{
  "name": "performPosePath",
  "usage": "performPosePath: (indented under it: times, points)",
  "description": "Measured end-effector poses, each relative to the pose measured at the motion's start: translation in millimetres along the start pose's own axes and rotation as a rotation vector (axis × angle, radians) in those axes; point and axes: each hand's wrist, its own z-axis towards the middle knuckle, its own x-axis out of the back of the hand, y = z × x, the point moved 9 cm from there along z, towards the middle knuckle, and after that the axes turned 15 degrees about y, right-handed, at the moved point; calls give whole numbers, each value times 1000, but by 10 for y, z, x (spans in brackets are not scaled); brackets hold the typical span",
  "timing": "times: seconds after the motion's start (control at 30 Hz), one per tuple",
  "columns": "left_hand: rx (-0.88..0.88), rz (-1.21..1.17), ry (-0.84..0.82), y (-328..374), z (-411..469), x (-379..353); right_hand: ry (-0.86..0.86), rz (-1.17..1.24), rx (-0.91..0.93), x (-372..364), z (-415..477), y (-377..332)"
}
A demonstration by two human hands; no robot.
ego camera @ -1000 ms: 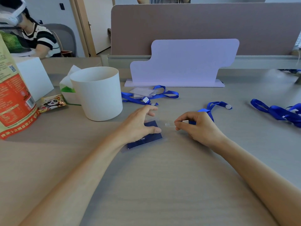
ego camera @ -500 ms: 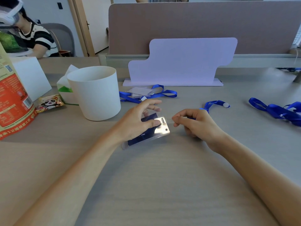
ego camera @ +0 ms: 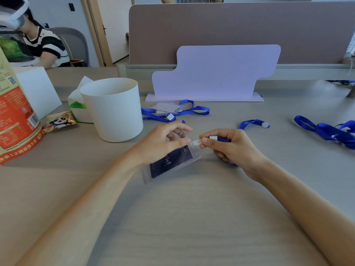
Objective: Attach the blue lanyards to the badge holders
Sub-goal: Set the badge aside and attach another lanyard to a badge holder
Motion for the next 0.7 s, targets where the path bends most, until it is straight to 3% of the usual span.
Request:
performPosePath:
  times: [0.4,0.7]
  points:
    - [68,-144,-168,71,-93,-116,62,58,-32,30,-13,-35]
    - [72,-123,-221,88,-141,-199,57,-8,144,18,-49,-232]
